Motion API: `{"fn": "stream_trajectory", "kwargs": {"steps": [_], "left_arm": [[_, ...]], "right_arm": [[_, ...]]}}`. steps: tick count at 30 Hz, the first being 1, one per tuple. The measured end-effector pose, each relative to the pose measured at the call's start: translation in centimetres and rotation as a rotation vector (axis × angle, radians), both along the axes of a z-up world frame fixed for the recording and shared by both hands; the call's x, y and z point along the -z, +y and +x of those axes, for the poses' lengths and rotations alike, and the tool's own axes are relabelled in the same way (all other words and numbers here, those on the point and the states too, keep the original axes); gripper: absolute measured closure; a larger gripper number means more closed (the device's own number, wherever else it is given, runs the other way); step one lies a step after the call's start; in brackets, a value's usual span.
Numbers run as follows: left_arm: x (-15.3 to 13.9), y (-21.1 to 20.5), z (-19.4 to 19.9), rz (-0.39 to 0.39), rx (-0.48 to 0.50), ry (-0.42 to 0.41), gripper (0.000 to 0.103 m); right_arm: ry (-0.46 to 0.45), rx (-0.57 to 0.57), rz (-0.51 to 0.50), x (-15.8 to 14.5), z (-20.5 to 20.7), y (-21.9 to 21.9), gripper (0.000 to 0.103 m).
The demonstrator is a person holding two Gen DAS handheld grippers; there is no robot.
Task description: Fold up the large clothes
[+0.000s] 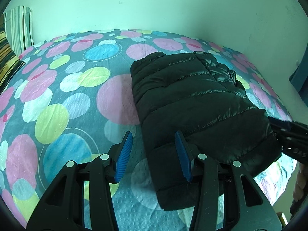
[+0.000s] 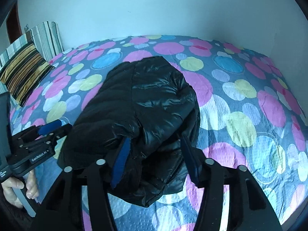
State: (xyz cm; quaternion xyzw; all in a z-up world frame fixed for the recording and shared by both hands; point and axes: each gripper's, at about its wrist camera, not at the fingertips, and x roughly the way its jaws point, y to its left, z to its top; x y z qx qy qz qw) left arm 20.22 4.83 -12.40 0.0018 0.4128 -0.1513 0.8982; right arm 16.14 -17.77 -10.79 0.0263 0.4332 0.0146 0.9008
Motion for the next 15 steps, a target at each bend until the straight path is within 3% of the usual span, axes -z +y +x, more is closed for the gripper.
{"fn": "stream_trajectory", "kwargs": {"steps": [1, 7, 11, 15], "left_arm": [[0.3, -0.3, 0.2, 0.007, 0.006, 0.002, 0.060], [1.6, -2.5, 0.6, 0.067, 0.043, 0.012, 0.070], [2.2, -3.3, 0.7, 0.077, 0.047, 0.016, 0.070], [2.6, -3.8, 0.8, 0.094, 0.050, 0.010, 0.070]], "right_arm": [[0.029, 0.017, 0.003, 0.9, 0.3, -0.5, 0.069], [0.113, 0.037, 0.034, 5.0, 1.1, -2.1, 0.069], [0.147, 0.035, 0.018, 7.0, 1.6, -2.0, 0.070], [0.167, 0.048, 0.091, 8.7, 1.7, -3.3, 0.071]]}}
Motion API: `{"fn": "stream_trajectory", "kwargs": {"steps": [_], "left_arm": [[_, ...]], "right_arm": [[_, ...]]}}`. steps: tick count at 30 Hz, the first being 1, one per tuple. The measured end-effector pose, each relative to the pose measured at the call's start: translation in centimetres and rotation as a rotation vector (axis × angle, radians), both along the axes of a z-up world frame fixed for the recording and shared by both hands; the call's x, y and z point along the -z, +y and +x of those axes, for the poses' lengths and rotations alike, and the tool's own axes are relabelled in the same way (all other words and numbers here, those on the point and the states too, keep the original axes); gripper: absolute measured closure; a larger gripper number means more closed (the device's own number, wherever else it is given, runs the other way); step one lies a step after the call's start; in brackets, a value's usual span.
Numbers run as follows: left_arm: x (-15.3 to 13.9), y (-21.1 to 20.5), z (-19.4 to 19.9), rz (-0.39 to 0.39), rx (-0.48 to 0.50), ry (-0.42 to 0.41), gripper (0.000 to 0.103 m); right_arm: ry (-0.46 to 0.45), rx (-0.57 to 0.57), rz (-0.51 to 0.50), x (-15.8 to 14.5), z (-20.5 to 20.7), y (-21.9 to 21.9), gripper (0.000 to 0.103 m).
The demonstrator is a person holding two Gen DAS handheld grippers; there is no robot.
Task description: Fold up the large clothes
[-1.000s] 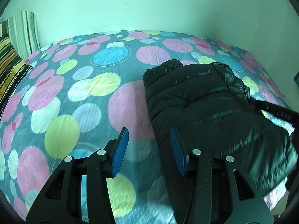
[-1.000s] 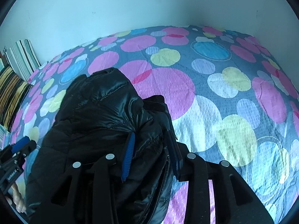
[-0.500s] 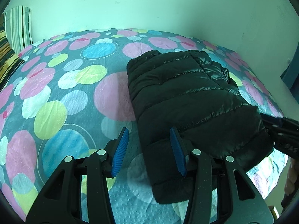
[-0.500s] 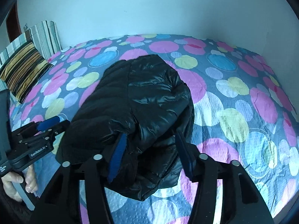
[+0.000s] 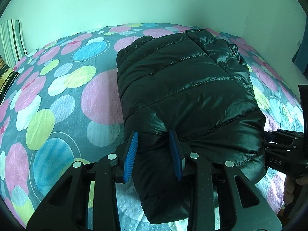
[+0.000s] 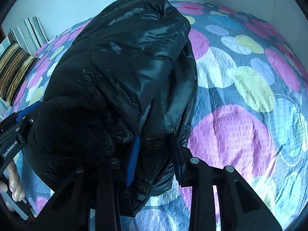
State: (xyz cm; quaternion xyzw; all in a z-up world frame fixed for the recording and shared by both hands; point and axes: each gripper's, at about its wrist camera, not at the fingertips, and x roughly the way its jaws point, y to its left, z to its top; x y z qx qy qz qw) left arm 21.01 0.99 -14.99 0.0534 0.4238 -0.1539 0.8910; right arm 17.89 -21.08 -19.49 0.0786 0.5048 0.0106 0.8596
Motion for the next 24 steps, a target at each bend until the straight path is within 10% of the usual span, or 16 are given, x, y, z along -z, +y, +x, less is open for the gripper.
{"fn": "stream_trajectory", "kwargs": {"steps": [24], "left_arm": [[-0.56, -0.09, -0.43, 0.012, -0.023, -0.013, 0.071]], "right_arm": [[-0.047, 0.021, 0.031, -0.45, -0.58, -0.41, 0.070]]}}
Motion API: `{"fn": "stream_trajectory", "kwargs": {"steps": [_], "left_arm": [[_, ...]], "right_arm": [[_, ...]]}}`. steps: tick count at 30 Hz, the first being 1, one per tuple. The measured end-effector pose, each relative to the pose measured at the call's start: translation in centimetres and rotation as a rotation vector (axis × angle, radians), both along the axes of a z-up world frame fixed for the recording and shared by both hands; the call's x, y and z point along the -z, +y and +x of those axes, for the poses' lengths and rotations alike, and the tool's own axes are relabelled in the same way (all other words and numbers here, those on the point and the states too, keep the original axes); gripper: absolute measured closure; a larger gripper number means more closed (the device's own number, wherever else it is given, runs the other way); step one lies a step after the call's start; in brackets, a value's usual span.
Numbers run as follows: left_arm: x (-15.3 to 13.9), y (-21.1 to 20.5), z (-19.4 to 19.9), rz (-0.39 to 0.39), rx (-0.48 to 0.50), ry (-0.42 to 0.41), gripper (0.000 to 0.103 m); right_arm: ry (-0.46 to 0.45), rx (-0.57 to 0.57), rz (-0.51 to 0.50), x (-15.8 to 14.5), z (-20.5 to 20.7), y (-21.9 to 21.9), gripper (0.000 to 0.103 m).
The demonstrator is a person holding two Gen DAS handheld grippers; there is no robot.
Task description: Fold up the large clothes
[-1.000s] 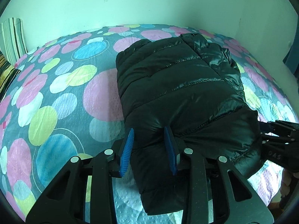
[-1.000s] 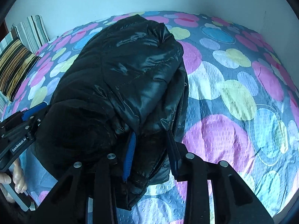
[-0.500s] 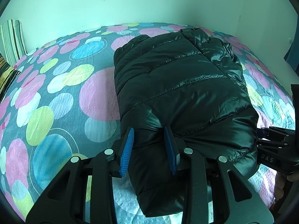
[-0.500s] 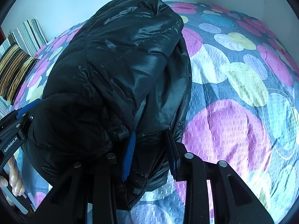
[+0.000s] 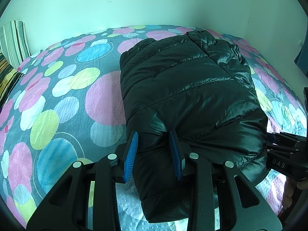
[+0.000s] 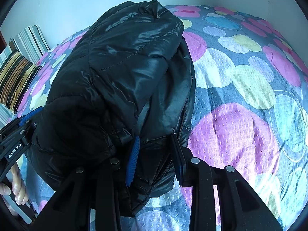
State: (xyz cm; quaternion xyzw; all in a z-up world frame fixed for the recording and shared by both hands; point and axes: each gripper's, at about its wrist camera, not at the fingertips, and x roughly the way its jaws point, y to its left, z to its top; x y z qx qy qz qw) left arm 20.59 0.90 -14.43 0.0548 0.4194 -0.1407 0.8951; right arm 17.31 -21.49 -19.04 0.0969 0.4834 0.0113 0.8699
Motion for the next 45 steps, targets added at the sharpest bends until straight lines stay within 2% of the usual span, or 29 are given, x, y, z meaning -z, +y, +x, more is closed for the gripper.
{"fn": "stream_trajectory", "kwargs": {"steps": [8, 11, 13, 16, 19, 26, 34, 40, 45], "left_arm": [[-0.3, 0.2, 0.0, -0.007, -0.016, 0.004, 0.070], [-0.6, 0.7, 0.0, -0.019, -0.029, 0.004, 0.066], [-0.7, 1.0, 0.1, -0.033, -0.048, 0.007, 0.058], [-0.8, 1.6, 0.2, -0.051, -0.071, 0.013, 0.051], [-1.0, 1.9, 0.1, -0.052, -0.085, 0.007, 0.047], [-1.7, 2.7, -0.4, -0.060, -0.117, -0.004, 0.037], [-4.0, 3.1, -3.1, -0.049, -0.127, -0.081, 0.023], [-7.1, 2.6, -6.2, -0.058, -0.119, -0.174, 0.011], [-8.8, 2.2, -8.6, -0.053, -0.122, -0.218, 0.009]], "right_arm": [[-0.027, 0.008, 0.033, -0.7, -0.1, -0.5, 0.069], [-0.039, 0.010, 0.046, -1.2, -0.3, -0.7, 0.068], [-0.050, 0.016, 0.051, -1.6, -0.5, -0.9, 0.067], [-0.058, 0.018, 0.060, -2.0, -0.6, -1.2, 0.067], [-0.061, 0.055, 0.018, -2.5, -1.0, -1.4, 0.048], [-0.103, 0.112, -0.007, -4.0, -1.8, -2.9, 0.048], [-0.181, 0.108, -0.071, -6.7, -3.5, -1.5, 0.047], [-0.240, 0.094, -0.102, -8.8, -4.9, -0.3, 0.039], [-0.308, 0.078, -0.137, -11.0, -6.9, 1.2, 0.032]]}}
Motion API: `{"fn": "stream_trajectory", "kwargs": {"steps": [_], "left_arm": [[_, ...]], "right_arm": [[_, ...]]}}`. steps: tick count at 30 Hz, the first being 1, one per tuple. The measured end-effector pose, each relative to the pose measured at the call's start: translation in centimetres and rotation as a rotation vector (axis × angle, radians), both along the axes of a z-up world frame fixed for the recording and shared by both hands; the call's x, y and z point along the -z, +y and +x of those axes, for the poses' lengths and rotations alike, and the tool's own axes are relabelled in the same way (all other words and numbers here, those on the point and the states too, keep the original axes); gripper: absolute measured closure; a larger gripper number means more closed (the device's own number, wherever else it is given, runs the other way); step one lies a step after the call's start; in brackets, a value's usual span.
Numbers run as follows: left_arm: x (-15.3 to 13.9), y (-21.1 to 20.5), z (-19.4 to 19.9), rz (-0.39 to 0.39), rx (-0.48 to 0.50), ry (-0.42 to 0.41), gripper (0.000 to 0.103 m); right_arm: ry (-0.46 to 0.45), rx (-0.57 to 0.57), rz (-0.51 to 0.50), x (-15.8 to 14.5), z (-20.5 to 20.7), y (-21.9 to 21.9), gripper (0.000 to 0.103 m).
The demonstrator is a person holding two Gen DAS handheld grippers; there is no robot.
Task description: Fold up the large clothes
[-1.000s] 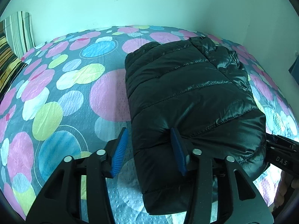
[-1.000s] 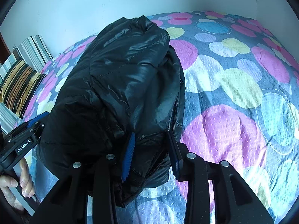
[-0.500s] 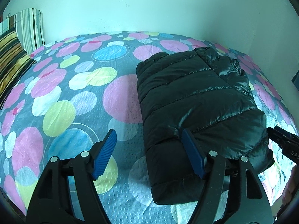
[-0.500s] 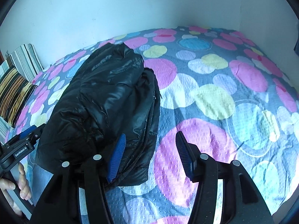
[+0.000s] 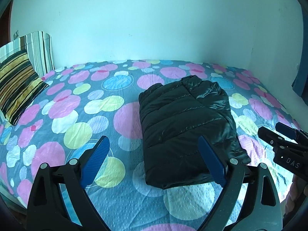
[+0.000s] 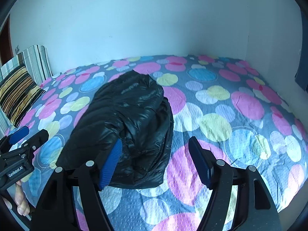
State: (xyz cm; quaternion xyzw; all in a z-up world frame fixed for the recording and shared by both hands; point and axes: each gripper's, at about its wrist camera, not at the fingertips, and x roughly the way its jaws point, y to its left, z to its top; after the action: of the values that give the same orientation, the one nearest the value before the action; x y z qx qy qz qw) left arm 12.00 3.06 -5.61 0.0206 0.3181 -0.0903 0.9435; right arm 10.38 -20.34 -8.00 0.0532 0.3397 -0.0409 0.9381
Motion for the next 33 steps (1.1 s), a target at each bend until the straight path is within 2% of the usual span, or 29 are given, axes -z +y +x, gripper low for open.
{"fn": "stream_trajectory", "kwargs": {"steps": [5, 13, 27, 33], "left_arm": [[-1.7, -0.3, -3.0, 0.000, -0.017, -0.057, 0.007], [-3.6, -0.3, -6.4, 0.002, -0.051, -0.115, 0.004], [-4.8, -0.5, -9.1, 0.010, -0.071, -0.137, 0.002], [-5.2, -0.1, -9.6, -0.008, -0.082, -0.139, 0.002]], "right_arm": [[-0.059, -0.018, -0.018, -1.6, -2.2, 1.2, 0.026], [-0.128, -0.034, -0.028, -3.1, -5.3, 2.1, 0.025], [-0.186, -0.031, -0.035, -4.1, -8.5, 2.2, 0.024], [-0.216, -0.028, -0.049, -4.7, -9.3, 2.4, 0.020]]}}
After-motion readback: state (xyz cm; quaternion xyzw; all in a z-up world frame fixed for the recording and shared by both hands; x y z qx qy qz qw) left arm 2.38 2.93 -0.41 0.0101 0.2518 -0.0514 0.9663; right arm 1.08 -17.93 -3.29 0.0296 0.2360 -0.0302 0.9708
